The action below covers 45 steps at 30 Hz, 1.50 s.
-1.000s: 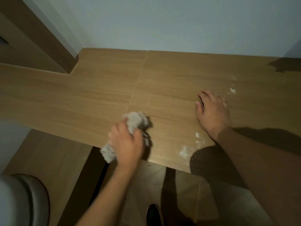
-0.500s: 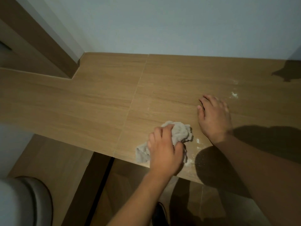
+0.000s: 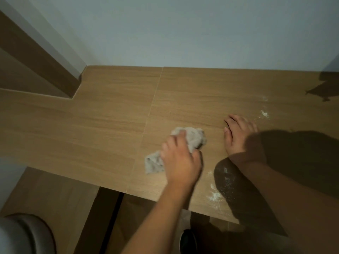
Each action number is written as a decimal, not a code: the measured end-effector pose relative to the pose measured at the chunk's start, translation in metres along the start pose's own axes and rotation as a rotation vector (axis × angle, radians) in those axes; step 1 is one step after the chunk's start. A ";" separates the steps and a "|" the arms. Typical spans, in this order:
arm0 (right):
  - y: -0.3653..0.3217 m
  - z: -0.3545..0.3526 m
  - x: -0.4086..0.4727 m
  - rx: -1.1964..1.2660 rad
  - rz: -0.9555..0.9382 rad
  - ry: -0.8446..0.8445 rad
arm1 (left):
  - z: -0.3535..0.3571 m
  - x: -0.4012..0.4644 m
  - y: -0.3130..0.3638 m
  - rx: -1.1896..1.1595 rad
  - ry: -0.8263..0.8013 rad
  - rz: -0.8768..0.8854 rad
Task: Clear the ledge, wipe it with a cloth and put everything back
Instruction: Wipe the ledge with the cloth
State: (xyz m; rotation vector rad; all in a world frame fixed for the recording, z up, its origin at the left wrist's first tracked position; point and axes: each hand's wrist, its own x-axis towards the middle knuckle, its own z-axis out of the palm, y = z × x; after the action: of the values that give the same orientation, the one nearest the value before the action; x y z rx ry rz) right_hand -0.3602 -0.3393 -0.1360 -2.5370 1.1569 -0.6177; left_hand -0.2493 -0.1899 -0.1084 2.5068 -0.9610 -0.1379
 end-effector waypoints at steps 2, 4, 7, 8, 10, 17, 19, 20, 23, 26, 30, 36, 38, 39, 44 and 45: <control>0.000 0.000 0.001 0.024 -0.009 0.004 | -0.001 -0.009 0.017 -0.097 -0.053 0.042; -0.001 -0.001 0.001 0.026 0.005 -0.008 | -0.013 0.008 0.004 -0.176 -0.060 0.017; -0.004 -0.002 0.001 -0.005 0.025 -0.029 | -0.042 0.061 -0.044 -0.109 0.154 -0.064; -0.004 -0.001 0.000 -0.018 0.029 -0.037 | -0.052 0.082 -0.062 -0.068 0.208 -0.139; -0.005 -0.001 0.001 -0.041 0.034 -0.042 | -0.062 0.119 -0.089 -0.016 0.200 -0.298; -0.006 -0.005 0.001 -0.103 0.014 -0.069 | 0.004 0.084 -0.007 0.039 0.040 -0.050; -0.006 -0.005 0.001 -0.122 0.003 -0.080 | 0.012 0.065 0.019 -0.017 -0.046 0.095; -0.005 -0.003 0.001 -0.135 0.002 -0.075 | 0.012 0.065 0.022 -0.060 -0.084 0.140; 0.000 0.004 0.001 -0.141 0.004 -0.041 | -0.007 0.094 -0.002 -0.132 -0.043 0.138; 0.001 0.005 0.002 -0.150 -0.016 -0.027 | -0.027 0.156 -0.042 -0.030 0.141 -0.054; -0.002 -0.002 -0.001 -0.096 0.001 -0.050 | -0.020 0.201 -0.048 0.037 0.113 -0.283; -0.006 -0.007 0.002 -0.067 0.040 -0.102 | 0.023 0.164 0.028 0.052 -0.092 0.119; -0.006 -0.008 0.002 -0.061 0.046 -0.113 | 0.024 0.162 0.040 -0.016 -0.151 0.301; -0.006 -0.008 0.002 -0.056 0.049 -0.116 | 0.022 0.172 0.038 -0.047 -0.148 0.304; -0.007 -0.008 0.002 -0.024 0.079 -0.127 | 0.003 0.259 -0.002 0.024 0.129 -0.344; -0.006 -0.009 0.003 -0.016 0.084 -0.124 | 0.003 0.269 0.000 0.033 0.113 -0.420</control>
State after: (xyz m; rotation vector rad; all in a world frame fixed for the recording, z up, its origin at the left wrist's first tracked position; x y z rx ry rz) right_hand -0.3588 -0.3380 -0.1251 -2.4858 1.2212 -0.4264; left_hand -0.0479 -0.3671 -0.0933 2.6807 -0.3857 -0.1081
